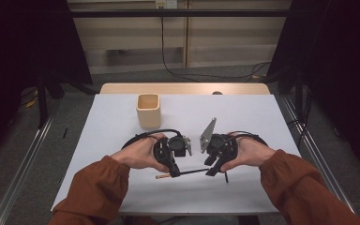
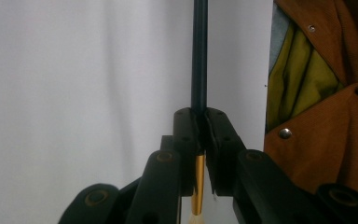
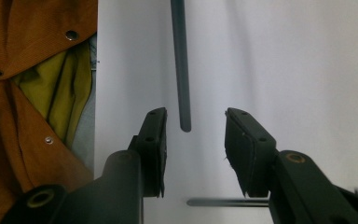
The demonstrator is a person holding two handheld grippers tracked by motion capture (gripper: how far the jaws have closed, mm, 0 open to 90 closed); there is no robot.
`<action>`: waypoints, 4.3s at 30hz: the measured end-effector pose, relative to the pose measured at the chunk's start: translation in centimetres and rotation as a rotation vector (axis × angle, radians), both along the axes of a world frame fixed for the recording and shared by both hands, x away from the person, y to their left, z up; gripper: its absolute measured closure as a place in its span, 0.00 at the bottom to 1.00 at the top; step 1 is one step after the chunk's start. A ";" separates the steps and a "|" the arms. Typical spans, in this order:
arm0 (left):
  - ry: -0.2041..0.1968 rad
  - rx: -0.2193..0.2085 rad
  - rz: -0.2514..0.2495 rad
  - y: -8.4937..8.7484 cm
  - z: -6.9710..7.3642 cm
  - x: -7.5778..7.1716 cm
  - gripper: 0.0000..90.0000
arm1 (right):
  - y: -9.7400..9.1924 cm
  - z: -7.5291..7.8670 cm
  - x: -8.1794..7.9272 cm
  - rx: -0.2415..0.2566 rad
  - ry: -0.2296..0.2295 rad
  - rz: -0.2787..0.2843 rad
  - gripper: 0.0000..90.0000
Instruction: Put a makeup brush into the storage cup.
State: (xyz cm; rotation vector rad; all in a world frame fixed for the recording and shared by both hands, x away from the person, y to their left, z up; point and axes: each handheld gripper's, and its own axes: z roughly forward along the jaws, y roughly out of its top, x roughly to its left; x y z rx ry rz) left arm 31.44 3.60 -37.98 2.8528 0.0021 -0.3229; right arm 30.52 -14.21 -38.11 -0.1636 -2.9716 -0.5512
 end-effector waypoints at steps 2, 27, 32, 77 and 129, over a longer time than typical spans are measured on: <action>0.002 -0.004 -0.001 0.0 0.0 -0.1 0.93 | 0.2 -0.2 0.0 0.006 -0.001 0.004 0.67; 0.015 -0.005 -0.017 -0.2 -0.2 0.2 0.93 | 0.9 -1.0 0.0 0.027 0.069 0.020 0.95; -0.016 -0.009 -0.025 -0.1 -0.1 0.2 0.93 | 0.9 -1.2 0.2 0.050 0.061 0.028 0.95; -0.076 -0.343 0.253 3.6 -0.7 1.0 0.04 | -1.4 -0.8 -0.1 0.075 0.087 -0.068 0.96; -0.178 -0.579 0.511 10.6 -2.6 -2.3 0.03 | -5.8 -4.0 -2.4 0.470 0.024 -0.331 0.96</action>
